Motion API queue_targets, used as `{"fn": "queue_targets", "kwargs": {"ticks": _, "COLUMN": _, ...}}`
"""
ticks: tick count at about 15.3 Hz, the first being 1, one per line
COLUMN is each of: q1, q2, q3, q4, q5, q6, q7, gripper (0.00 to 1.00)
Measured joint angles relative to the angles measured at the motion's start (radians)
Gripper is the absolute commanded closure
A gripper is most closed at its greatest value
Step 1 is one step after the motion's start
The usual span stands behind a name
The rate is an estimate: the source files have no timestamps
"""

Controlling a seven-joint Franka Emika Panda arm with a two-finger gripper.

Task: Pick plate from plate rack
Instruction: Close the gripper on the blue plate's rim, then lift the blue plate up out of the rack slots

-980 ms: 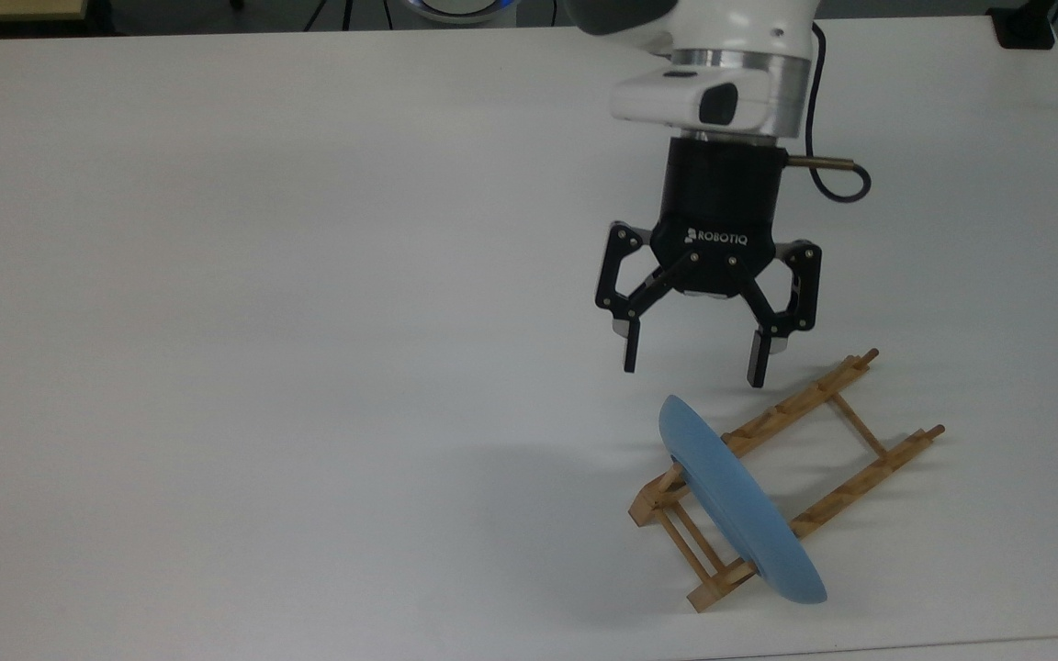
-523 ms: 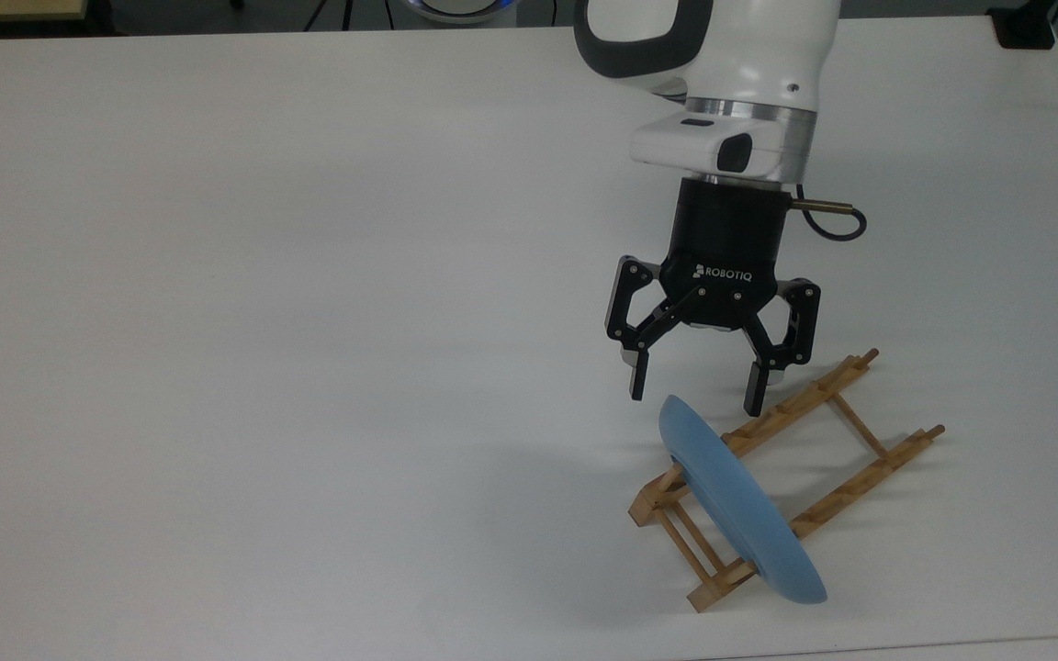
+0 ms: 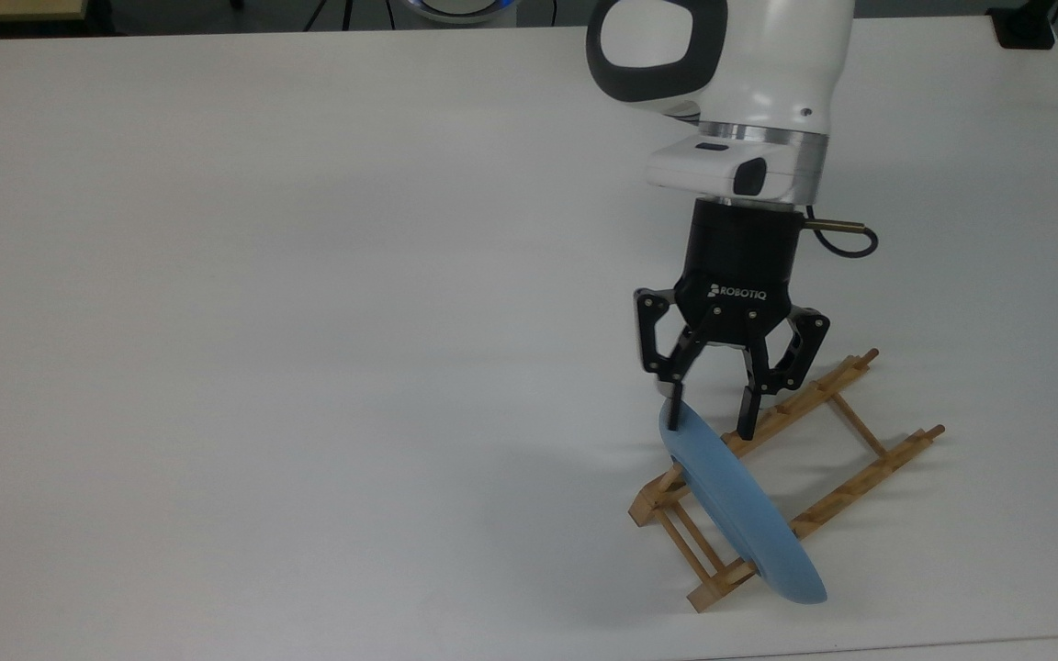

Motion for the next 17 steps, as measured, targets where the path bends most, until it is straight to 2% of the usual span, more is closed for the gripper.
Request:
{"fn": "queue_targets", "kwargs": {"ticks": 2, "q1": 0.006, "q2": 0.0, "q3": 0.0, "q4": 0.001, "q5": -0.003, "q6": 0.0, "q7": 0.006, "gripper": 0.84}}
{"fn": "queue_targets", "kwargs": {"ticks": 4, "q1": 0.007, "q2": 0.0, "q3": 0.0, "q4": 0.001, "q5": -0.004, "q6": 0.0, "q7": 0.006, "gripper": 0.85}}
{"fn": "queue_targets", "kwargs": {"ticks": 7, "q1": 0.008, "q2": 0.001, "q3": -0.003, "q4": 0.001, "q5": -0.035, "q6": 0.0, "q7": 0.007, "gripper": 1.0}}
{"fn": "queue_targets", "kwargs": {"ticks": 10, "q1": 0.008, "q2": 0.004, "q3": -0.004, "q4": 0.001, "q5": -0.076, "q6": 0.0, "q7": 0.01, "gripper": 1.0}}
{"fn": "queue_targets", "kwargs": {"ticks": 17, "q1": 0.007, "q2": 0.0, "q3": -0.004, "q4": 0.013, "q5": -0.081, "q6": 0.0, "q7": 0.01, "gripper": 1.0}}
